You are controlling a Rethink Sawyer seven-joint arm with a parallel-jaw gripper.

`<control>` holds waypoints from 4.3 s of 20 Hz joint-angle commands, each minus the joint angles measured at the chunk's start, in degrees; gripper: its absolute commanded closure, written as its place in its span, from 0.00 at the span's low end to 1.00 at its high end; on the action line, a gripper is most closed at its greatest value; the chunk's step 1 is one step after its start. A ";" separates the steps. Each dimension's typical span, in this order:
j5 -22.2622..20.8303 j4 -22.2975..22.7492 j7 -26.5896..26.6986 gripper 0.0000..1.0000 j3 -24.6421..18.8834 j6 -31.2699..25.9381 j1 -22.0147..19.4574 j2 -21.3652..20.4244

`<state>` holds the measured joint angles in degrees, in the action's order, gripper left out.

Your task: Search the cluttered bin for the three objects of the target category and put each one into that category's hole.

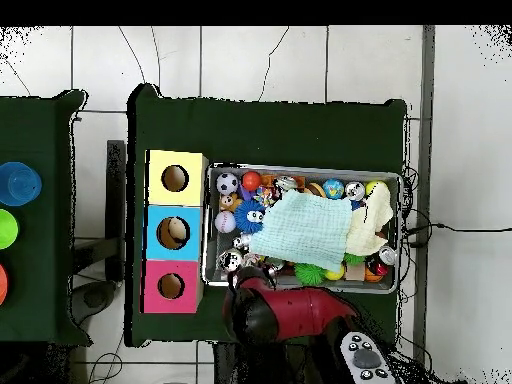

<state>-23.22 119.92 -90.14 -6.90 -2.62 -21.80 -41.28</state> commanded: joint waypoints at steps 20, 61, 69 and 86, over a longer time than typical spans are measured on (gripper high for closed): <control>0.45 -4.22 -8.17 0.00 5.26 14.30 3.68 12.97; 2.63 -2.95 -5.02 1.00 -6.61 -3.24 -2.50 2.30; 4.55 -1.98 -6.76 1.00 -9.78 -5.38 -3.48 0.11; 12.94 -3.95 -6.45 1.00 -9.65 -18.51 0.74 -6.56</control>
<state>-14.78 119.96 -90.14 -11.83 -12.30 -21.61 -45.23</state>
